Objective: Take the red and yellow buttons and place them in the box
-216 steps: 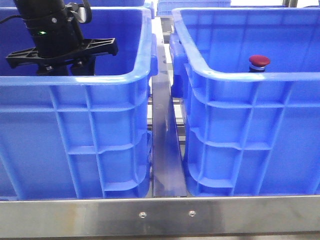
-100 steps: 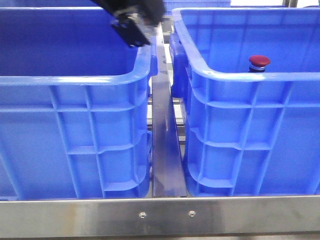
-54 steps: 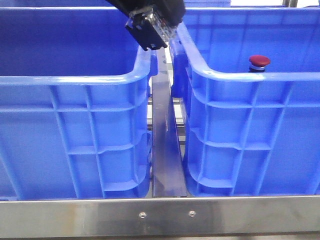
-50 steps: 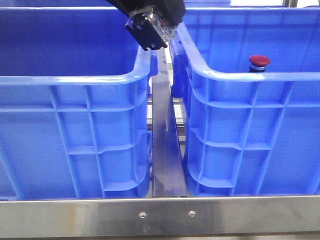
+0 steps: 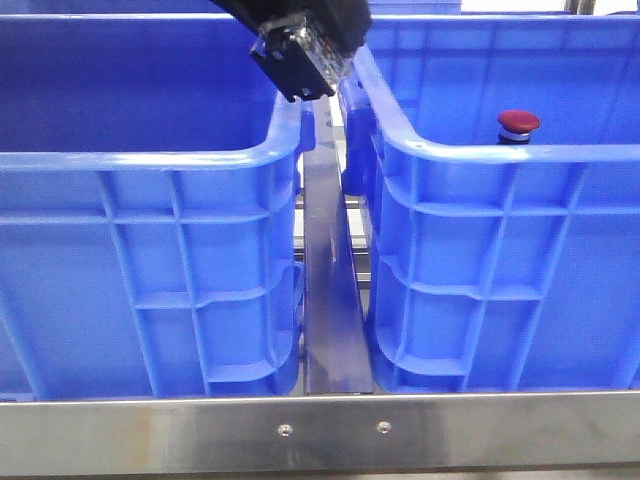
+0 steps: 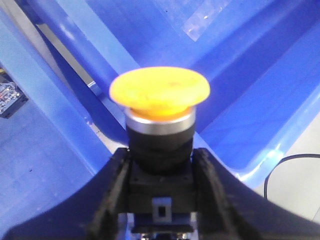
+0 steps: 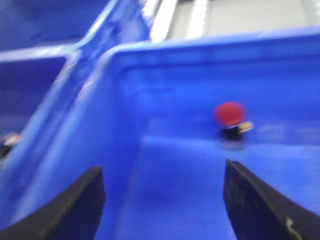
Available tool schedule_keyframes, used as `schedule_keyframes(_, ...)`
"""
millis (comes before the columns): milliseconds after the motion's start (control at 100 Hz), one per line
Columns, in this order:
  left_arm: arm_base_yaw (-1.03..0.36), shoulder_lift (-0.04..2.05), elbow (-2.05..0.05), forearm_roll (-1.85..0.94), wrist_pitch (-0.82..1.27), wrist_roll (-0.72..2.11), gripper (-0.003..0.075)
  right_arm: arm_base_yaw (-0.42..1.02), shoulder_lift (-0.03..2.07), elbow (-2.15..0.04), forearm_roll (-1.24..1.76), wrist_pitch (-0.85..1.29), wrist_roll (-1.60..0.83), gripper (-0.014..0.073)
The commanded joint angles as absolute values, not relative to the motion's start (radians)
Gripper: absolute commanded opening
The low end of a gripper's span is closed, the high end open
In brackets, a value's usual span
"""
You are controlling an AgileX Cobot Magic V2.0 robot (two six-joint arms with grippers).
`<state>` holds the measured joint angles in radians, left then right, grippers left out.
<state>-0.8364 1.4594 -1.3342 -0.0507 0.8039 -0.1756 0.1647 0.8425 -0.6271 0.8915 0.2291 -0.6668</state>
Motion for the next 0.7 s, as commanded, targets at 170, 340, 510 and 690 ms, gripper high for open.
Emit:
schedule_keyframes(170,-0.844,1.418,-1.361,-0.063,0.754,-0.178,0.0060,0.159,1.034,-0.917,1.097,0.656,-0.596,0.0525)
schedule_keyframes(340,-0.844,1.418,-1.361,-0.063,0.754,-0.178,0.0060,0.160,1.178,-1.030,1.285,0.856,-0.596,0.0525)
schedule_keyframes(510,-0.844,1.418,-1.361,-0.063,0.754,-0.178,0.0060,0.161,1.301,-1.080,1.318,0.934,-0.582,0.0525)
schedule_keyframes(690,-0.844,1.418,-1.361,-0.063,0.754,-0.178,0.0060,0.186,1.374,-1.086,1.336,0.961,-0.581,0.0525)
